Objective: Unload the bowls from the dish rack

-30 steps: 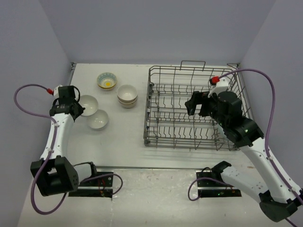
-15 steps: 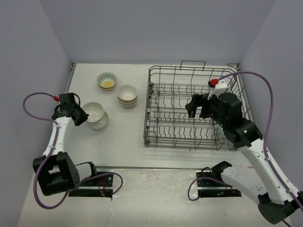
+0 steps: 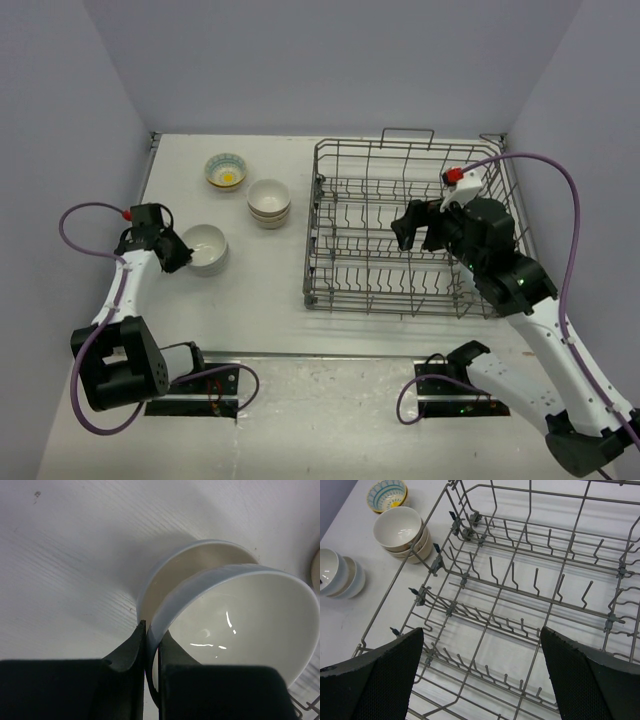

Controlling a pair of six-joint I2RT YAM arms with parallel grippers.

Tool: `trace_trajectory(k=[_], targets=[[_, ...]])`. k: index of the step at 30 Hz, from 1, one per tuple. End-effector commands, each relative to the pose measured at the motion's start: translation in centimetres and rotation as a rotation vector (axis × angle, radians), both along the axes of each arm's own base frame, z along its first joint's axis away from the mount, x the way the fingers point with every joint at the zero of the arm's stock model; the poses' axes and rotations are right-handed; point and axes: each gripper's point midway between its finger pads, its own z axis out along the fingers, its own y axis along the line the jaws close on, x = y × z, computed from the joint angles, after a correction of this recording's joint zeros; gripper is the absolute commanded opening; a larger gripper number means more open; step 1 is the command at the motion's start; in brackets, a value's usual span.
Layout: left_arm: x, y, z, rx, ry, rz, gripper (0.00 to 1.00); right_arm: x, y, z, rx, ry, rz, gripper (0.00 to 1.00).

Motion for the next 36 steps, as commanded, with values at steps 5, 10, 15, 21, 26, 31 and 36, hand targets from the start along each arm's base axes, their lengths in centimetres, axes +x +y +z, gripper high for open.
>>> trace_trajectory(k=[5,10,15,21,26,31,36], targets=[[1.2,0.1,1.0,0.007,-0.057,-0.024,0.06,-0.2,0.1,1.1,0.016,-0.059,0.024,0.99],[1.2,-0.1,0.5,-0.006,-0.046,-0.032,0.07,-0.3,0.2,1.2,0.021,-0.063,0.032,0.99],[1.1,-0.1,0.2,-0.005,-0.04,-0.03,0.12,-0.4,0.2,1.2,0.021,-0.069,0.034,0.99],[1.1,-0.2,0.2,-0.008,-0.04,-0.034,0.2,-0.4,0.1,1.4,0.023,-0.078,0.032,0.99],[1.1,-0.5,0.2,-0.019,-0.042,-0.047,0.25,-0.4,0.1,1.3,0.022,-0.075,0.032,0.99],[1.1,-0.5,1.6,-0.011,-0.07,-0.05,0.2,-0.3,0.1,1.2,0.021,-0.072,0.032,0.99],[0.6,-0.5,2.2,0.001,-0.069,-0.056,0.18,-0.4,0.1,1.4,0.02,-0.076,0.032,0.99]])
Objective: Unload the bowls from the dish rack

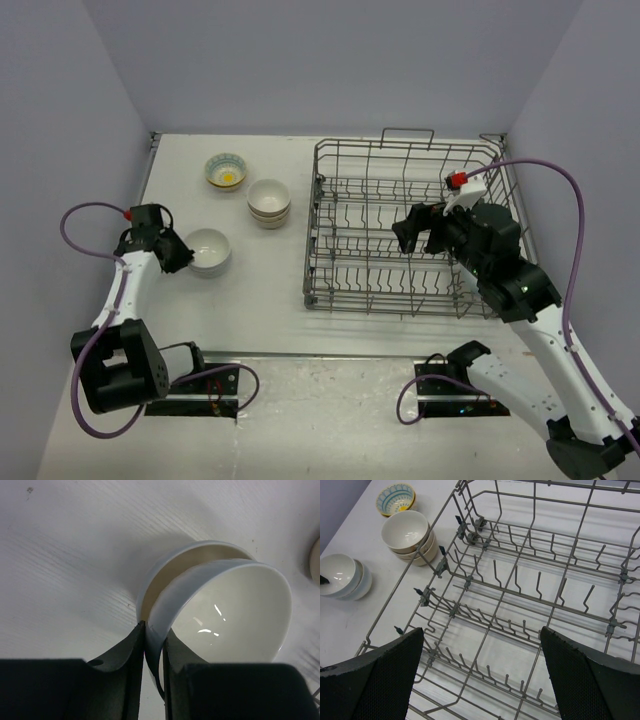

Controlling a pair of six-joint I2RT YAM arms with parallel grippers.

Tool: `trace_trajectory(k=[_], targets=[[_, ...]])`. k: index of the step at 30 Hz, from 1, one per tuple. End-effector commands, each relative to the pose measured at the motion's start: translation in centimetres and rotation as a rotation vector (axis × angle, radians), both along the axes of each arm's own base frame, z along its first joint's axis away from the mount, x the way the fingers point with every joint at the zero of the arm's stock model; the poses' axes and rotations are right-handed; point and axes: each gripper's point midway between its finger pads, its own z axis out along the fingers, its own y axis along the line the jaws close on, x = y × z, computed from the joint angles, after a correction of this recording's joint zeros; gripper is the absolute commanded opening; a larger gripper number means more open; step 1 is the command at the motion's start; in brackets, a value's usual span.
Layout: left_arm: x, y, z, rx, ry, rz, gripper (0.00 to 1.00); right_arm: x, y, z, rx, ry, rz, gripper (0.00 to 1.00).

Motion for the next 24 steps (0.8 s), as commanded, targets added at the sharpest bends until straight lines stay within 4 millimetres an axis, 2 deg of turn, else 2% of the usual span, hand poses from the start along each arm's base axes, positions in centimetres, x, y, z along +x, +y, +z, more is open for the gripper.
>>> trace_trajectory(k=[1,5,10,13,14,16,18,19,20,24], targets=[[0.8,-0.2,2.3,0.004,-0.073,-0.031,0.18,0.3,0.2,1.0,0.007,-0.043,0.011,0.99],[0.8,-0.4,2.3,-0.003,-0.072,-0.035,0.18,0.2,0.1,1.0,0.009,-0.046,0.012,0.99],[0.6,-0.5,1.9,-0.01,-0.055,-0.042,0.36,0.1,0.1,1.1,0.011,-0.048,0.015,0.99],[0.6,-0.7,1.8,-0.02,-0.046,-0.05,0.38,0.0,0.0,1.1,0.008,-0.049,0.013,0.99],[0.6,-0.7,2.0,-0.017,-0.053,-0.05,0.37,0.0,0.1,1.1,0.008,-0.049,0.015,0.99],[0.4,-0.6,2.5,-0.008,-0.055,-0.048,0.28,0.1,0.0,1.1,0.007,-0.05,0.012,0.99],[0.3,0.0,3.8,0.028,-0.072,-0.037,0.24,0.0,0.1,1.1,0.008,-0.049,0.015,0.99],[0.3,0.3,4.2,0.044,-0.079,-0.031,0.17,0.1,0.1,1.1,0.008,-0.051,0.013,0.99],[0.4,0.5,5.0,0.06,-0.102,-0.026,0.16,0.1,0.1,1.1,0.009,-0.05,0.016,0.99],[0.1,0.5,4.8,0.063,-0.089,-0.029,0.13,0.0,0.1,1.2,0.011,-0.055,0.016,0.99]])
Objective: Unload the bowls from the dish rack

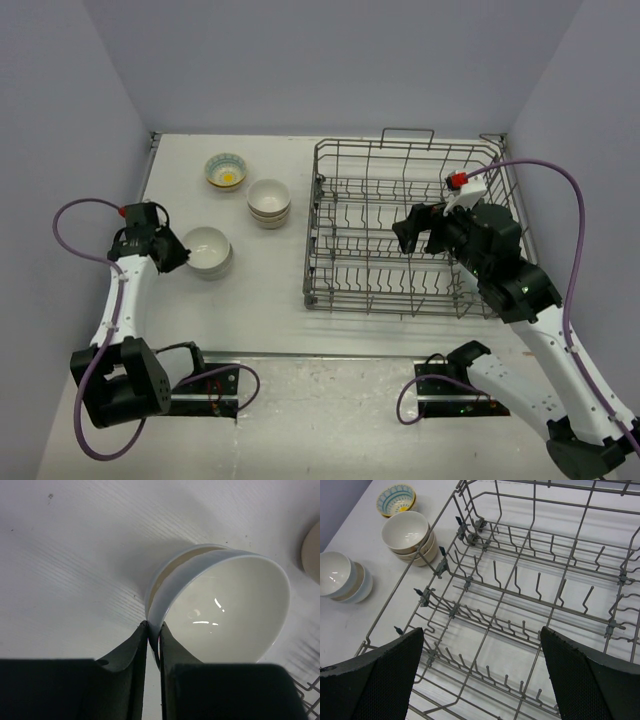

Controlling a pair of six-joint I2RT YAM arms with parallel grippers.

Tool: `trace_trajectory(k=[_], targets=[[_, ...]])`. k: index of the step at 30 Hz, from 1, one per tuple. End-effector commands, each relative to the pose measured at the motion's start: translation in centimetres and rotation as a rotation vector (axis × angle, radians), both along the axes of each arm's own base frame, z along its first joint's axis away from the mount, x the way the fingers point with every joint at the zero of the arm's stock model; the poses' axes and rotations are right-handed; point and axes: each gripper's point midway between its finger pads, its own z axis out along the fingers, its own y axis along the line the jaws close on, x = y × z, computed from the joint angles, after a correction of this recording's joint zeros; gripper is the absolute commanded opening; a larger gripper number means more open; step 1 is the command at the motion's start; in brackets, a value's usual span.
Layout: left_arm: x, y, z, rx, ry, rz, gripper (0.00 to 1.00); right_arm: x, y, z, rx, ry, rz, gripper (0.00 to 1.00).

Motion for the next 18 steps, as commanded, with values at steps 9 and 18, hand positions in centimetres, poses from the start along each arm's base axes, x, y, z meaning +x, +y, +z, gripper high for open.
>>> trace_trajectory(k=[9,18], targets=[[1.2,-0.1,1.3,0.0,-0.045,-0.035,0.12,-0.1,0.0,1.2,0.014,-0.053,0.011,0.99],[1.5,-1.1,-0.1,-0.059,-0.019,-0.076,0.13,-0.1,-0.1,1.3,0.012,-0.056,0.006,0.99]])
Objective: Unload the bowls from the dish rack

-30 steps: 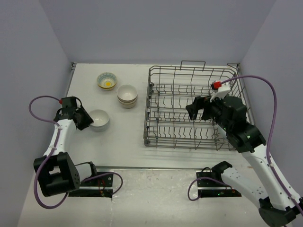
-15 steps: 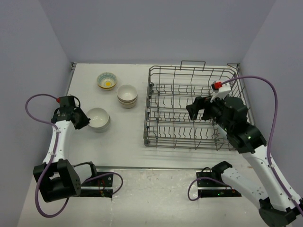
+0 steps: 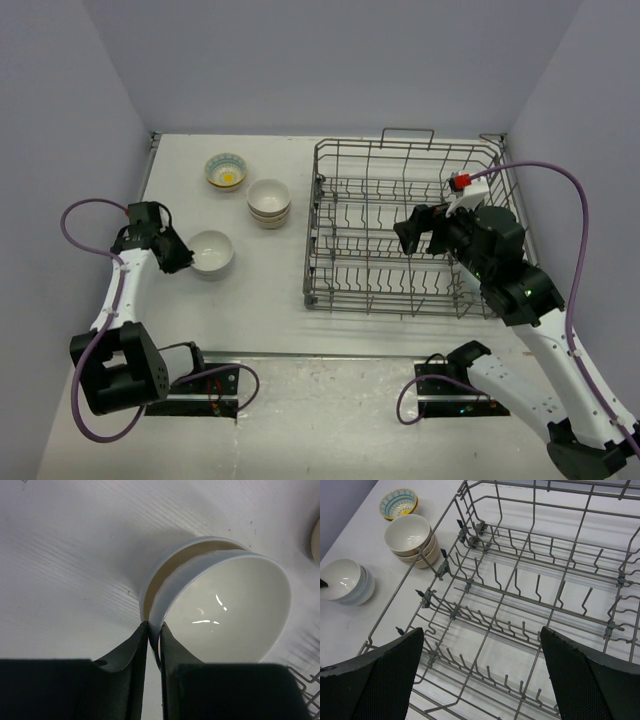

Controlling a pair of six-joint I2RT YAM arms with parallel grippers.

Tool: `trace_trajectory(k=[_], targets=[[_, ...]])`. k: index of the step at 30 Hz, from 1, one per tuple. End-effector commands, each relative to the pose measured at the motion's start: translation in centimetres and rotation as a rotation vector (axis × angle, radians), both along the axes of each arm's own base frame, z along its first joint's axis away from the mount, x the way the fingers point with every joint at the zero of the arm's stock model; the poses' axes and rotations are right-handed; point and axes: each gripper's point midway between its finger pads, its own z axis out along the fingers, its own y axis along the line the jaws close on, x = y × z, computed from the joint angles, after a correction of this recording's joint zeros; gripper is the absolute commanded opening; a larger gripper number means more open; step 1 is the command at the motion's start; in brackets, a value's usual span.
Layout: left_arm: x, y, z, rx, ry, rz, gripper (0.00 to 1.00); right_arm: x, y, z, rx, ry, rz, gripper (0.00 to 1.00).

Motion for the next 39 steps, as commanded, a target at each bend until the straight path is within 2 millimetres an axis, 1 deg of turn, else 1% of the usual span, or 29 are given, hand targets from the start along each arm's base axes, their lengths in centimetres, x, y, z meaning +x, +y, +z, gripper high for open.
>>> trace_trajectory(k=[1,3,4,6,9,10,11,12,13,14,15,16,17,18,19,20,21,22,24,25,26,27,28,30,31,33,34,36,39], targets=[[1.5,-0.3,1.2,-0.011,-0.066,-0.032,0.18,0.2,0.0,0.9,0.006,-0.041,0.004,0.99],[1.4,0.0,1.4,0.003,-0.072,-0.017,0.27,0.3,0.0,0.8,0.005,-0.04,0.004,0.99],[1.4,0.1,1.4,0.004,-0.071,-0.015,0.37,0.3,0.0,0.8,0.004,-0.038,0.003,0.99],[1.3,0.1,1.5,0.008,-0.07,-0.01,0.44,0.4,0.1,0.8,0.003,-0.037,0.003,0.99],[1.2,0.0,1.9,0.008,-0.078,-0.012,0.62,0.6,0.0,0.6,-0.005,-0.031,-0.002,0.99],[1.3,0.1,2.3,0.012,-0.091,-0.011,0.75,0.7,-0.2,0.7,-0.009,-0.033,-0.014,0.99],[1.3,0.2,3.3,0.025,-0.121,-0.008,0.89,0.9,-0.2,0.2,-0.024,-0.016,-0.021,0.99],[1.1,0.5,3.9,0.042,-0.133,0.002,1.0,1.1,-0.5,-0.1,-0.043,-0.008,-0.031,0.99],[1.4,0.7,5.4,0.061,-0.171,0.008,1.0,1.5,-1.2,-0.1,-0.062,-0.003,-0.076,0.99],[1.4,0.9,7.2,0.082,-0.228,0.014,1.0,1.7,-1.7,-0.8,-0.09,0.021,-0.105,0.99],[1.4,1.1,8.5,0.102,-0.265,0.016,1.0,2.4,-2.1,-1.7,-0.122,0.05,-0.138,0.99],[1.7,1.3,10.8,0.126,-0.327,0.016,1.0,2.8,-2.7,-2.1,-0.149,0.066,-0.175,0.99],[1.4,1.3,12.8,0.153,-0.39,0.007,1.0,3.0,-4.4,-3.1,-0.21,0.102,-0.259,0.99],[1.3,1.3,14.2,0.167,-0.433,0.005,1.0,3.6,-4.9,-4.5,-0.264,0.154,-0.298,0.99],[1.2,0.8,15.0,0.168,-0.467,-0.008,1.0,3.5,-5.8,-5.1,-0.311,0.191,-0.334,0.99],[1.1,0.2,16.8,0.171,-0.556,-0.028,1.0,3.7,-7.1,-5.6,-0.37,0.21,-0.405,0.99],[1.0,-0.9,17.1,0.151,-0.598,-0.068,1.0,4.1,-7.8,-6.7,-0.423,0.254,-0.445,0.99],[0.5,-1.8,16.6,0.146,-0.62,-0.097,1.0,3.9,-9.2,-6.9,-0.488,0.274,-0.513,0.99],[0.5,-2.0,16.3,0.182,-0.639,-0.117,1.0,3.9,-10.3,-7.6,-0.547,0.318,-0.561,0.99],[0.3,-3.2,15.7,0.186,-0.631,-0.16,1.0,4.3,-10.5,-8.4,-0.589,0.362,-0.568,0.99],[0.1,-3.3,15.8,0.215,-0.638,-0.166,1.0,3.8,-11.1,-9.2,-0.639,0.42,-0.57,0.99],[-0.1,-2.7,15.8,0.255,-0.635,-0.138,1.0,3.7,-11.5,-9.8,-0.678,0.454,-0.582,0.99],[-0.2,-3.4,15.4,0.258,-0.631,-0.161,1.0,3.3,-11.8,-11.3,-0.749,0.531,-0.58,0.99],[-0.6,-3.6,16.0,0.256,-0.658,-0.157,1.0,2.9,-12.1,-12.4,-0.768,0.576,-0.615,0.99],[-0.7,-4.2,16.0,0.247,-0.667,-0.179,1.0,2.0,-12.7,-13.3,-0.832,0.633,-0.628,0.99],[-0.3,-4.9,15.5,0.244,-0.654,-0.207,1.0,1.2,-14.0,-13.5,-0.886,0.653,-0.709,0.99],[-0.1,-5.8,15.1,0.233,-0.628,-0.243,1.0,1.0,-14.6,-13.7,-0.914,0.645,-0.721,0.99],[-0.1,-6.5,14.5,0.222,-0.61,-0.276,1.0,0.8,-14.4,-14.1,-0.89,0.651,-0.708,0.99],[-0.1,-7.1,14.5,0.221,-0.603,-0.293,1.0,0.6,-15.1,-14.1,-0.889,0.653,-0.734,0.99]])
